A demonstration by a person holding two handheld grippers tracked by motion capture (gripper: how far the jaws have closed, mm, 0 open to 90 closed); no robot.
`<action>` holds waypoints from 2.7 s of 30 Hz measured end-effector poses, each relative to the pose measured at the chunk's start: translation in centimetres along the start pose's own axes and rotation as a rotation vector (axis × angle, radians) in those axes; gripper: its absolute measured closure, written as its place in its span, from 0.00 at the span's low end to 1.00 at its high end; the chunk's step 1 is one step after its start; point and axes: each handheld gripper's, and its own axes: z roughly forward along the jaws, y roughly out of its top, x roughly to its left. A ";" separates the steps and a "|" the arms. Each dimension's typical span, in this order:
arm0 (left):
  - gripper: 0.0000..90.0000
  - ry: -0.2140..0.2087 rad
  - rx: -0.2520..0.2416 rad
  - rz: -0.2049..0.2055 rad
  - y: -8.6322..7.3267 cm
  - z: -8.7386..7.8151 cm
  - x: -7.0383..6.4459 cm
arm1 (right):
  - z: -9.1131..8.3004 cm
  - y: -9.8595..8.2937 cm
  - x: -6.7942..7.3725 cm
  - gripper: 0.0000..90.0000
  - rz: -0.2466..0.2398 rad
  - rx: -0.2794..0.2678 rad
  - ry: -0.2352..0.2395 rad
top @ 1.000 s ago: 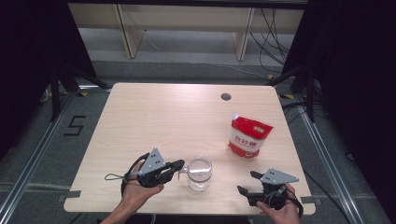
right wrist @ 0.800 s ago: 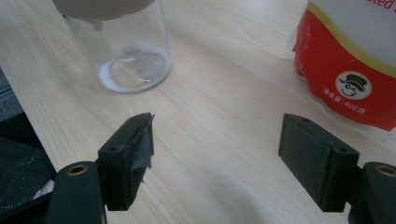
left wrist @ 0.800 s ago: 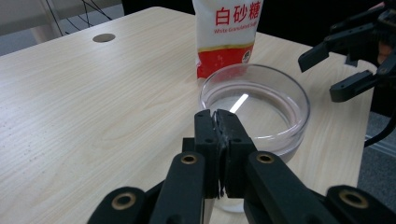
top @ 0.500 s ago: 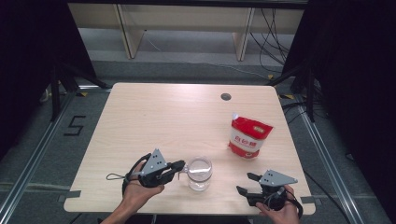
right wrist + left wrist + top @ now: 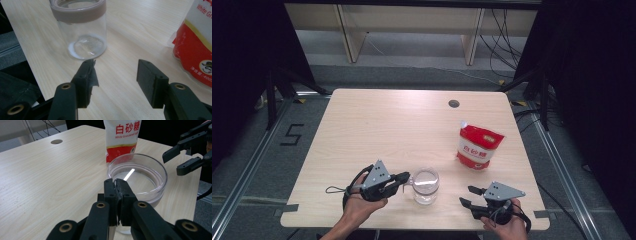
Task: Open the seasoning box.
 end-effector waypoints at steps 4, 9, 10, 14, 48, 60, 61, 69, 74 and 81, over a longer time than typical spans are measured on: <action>0.96 0.003 -0.004 -0.008 -0.1 0.0 -0.1 | 0.1 0.3 0.1 0.49 -0.016 -0.038 -0.004; 0.96 0.004 -0.006 -0.002 -0.1 0.0 0.0 | 0.2 0.6 0.3 0.54 -0.019 -0.047 -0.022; 0.96 0.004 -0.006 -0.003 -0.1 0.0 0.0 | 0.2 0.7 0.4 0.57 -0.015 -0.044 -0.010; 0.97 0.000 -0.005 0.008 -0.1 0.0 0.1 | 0.3 1.2 0.5 0.65 -0.065 -0.067 -0.020; 0.97 -0.002 -0.006 -0.013 -0.2 -0.1 0.0 | 2.2 3.4 1.7 0.92 -0.132 -0.076 0.013; 0.98 -0.001 0.009 0.017 -0.3 -0.2 0.3 | 2.5 3.9 1.8 0.93 -0.152 -0.104 0.018; 0.98 0.000 0.007 0.015 -0.3 -0.2 0.2 | 2.6 3.9 1.8 0.93 -0.150 -0.106 0.019; 0.98 0.001 0.009 -0.004 -0.3 -0.2 0.2 | 2.9 4.4 2.1 0.95 -0.160 -0.115 0.034; 0.98 0.001 0.009 -0.005 -0.3 -0.2 0.2 | 3.1 4.8 2.4 0.98 -0.155 -0.118 0.045; 0.98 0.002 0.008 -0.004 -0.3 -0.2 0.2 | 3.6 5.2 2.7 0.99 -0.164 -0.128 0.063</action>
